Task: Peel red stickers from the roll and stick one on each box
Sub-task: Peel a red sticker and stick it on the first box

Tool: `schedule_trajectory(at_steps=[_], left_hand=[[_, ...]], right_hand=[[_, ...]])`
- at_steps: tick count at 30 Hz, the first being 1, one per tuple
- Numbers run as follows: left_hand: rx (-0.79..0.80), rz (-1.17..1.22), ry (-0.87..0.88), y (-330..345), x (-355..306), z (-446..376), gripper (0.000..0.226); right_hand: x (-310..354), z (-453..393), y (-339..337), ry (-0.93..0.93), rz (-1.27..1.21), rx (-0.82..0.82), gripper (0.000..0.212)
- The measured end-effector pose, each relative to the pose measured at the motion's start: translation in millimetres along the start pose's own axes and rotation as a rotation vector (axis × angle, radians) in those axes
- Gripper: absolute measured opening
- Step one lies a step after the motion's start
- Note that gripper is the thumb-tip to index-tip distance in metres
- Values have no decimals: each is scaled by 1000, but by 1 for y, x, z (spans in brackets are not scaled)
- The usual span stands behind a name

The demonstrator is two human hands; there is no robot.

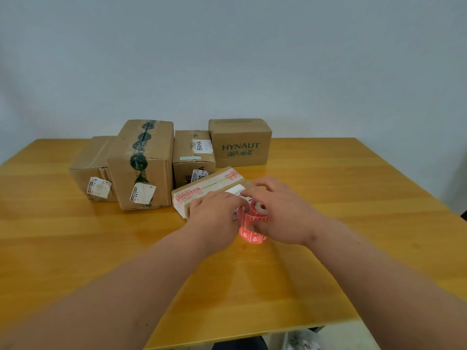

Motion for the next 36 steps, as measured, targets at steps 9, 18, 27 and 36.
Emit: schedule_trajectory(at_steps=[9,18,27,36], left_hand=[[72,203,-110,-3,12,-1,8],[181,207,-108,-3,12,0,14],[202,354,-104,-7,12,6,13],[189,557,-122,-13,16,3,15]], right_hand=[[17,-4,-4,-101,94,-102,9],[23,-8,-2,-59,183,3,24],[29,-3,-8,-87,112,-18,13],[24,-7,-18,-35,58,-57,14]])
Point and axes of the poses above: each hand's wrist, its own z-axis away from the middle knuckle, its own y-axis out of the palm, x = y × z, the point moved 8 cm from there along -z, towards the middle knuckle, and after that the axes turned 3 degrees about z, right-handed, at the moved point
